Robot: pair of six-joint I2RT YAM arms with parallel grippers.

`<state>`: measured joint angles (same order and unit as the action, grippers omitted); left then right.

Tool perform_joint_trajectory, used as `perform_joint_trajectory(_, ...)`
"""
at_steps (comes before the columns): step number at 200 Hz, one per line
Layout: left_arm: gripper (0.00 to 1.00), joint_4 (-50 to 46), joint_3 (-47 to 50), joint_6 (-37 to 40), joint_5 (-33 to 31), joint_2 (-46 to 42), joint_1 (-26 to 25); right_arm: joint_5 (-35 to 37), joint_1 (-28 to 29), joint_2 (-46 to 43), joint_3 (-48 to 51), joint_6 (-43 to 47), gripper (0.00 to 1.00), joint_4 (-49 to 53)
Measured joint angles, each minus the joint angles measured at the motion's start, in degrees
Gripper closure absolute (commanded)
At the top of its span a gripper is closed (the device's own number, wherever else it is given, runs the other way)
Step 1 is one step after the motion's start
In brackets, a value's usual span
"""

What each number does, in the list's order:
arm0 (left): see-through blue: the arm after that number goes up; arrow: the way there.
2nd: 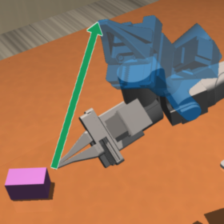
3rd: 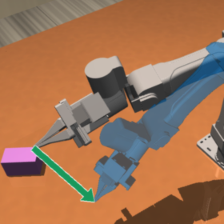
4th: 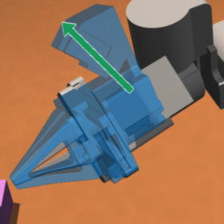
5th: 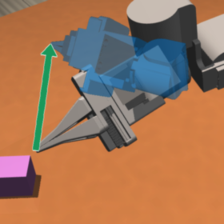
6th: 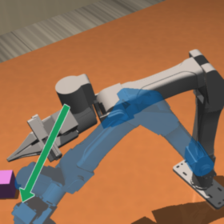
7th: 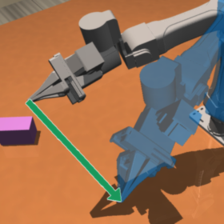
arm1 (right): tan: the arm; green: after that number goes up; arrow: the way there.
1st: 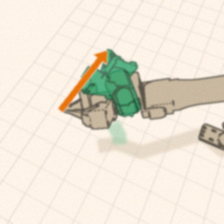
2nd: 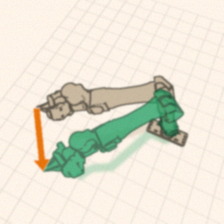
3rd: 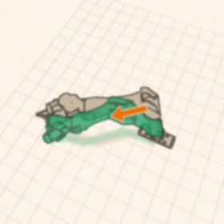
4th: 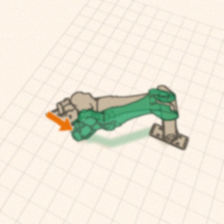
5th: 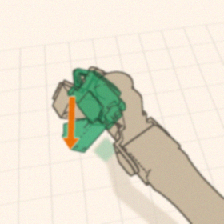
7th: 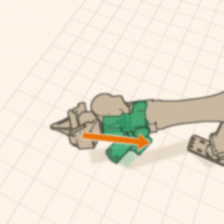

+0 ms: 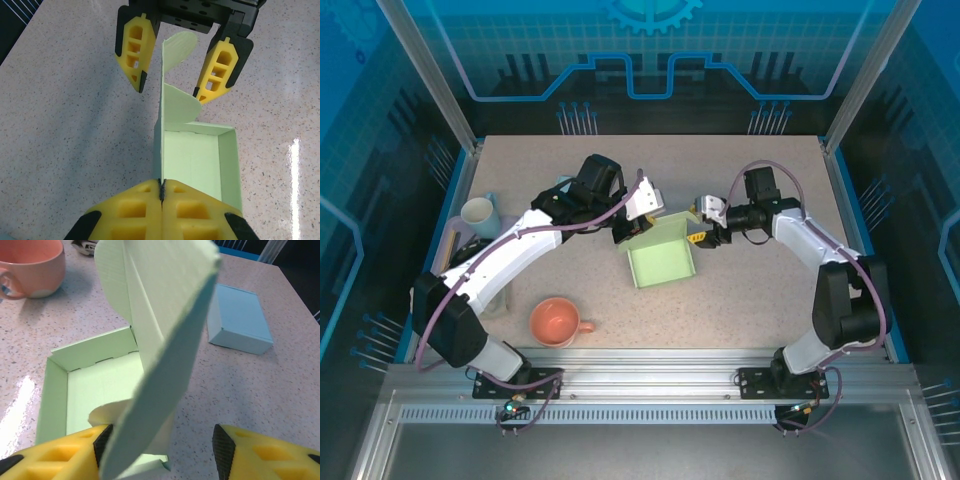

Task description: Fold the paper box

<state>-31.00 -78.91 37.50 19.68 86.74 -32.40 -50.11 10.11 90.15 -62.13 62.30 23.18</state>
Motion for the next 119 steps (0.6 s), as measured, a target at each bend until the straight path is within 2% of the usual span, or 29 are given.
perform_joint_trajectory(59, 1.0, 0.0, 0.0, -0.02, 1.22, 0.0, 0.0, -1.53, 0.96, 0.98, -1.31, 1.31, 0.52, 2.23)
perform_joint_trajectory(79, 1.0, -0.02, 0.0, 0.0, 1.22, 0.0, 0.0, -1.81, 1.09, 1.18, -1.33, 1.84, 0.6, 2.97)
perform_joint_trajectory(97, 1.0, -0.02, 0.0, 0.0, 1.22, 0.0, 0.0, -1.99, 1.11, 1.29, -1.33, 2.29, 0.64, 3.3)
perform_joint_trajectory(108, 1.0, -0.09, 0.0, 0.0, 1.27, 0.0, 0.02, -2.36, 1.11, 1.4, -1.44, 2.49, 0.7, 3.8)
perform_joint_trajectory(119, 1.0, -0.22, 0.0, -0.02, 1.42, -0.02, 0.04, -2.54, 1.11, 1.53, -1.57, 2.56, 0.71, 4.07)
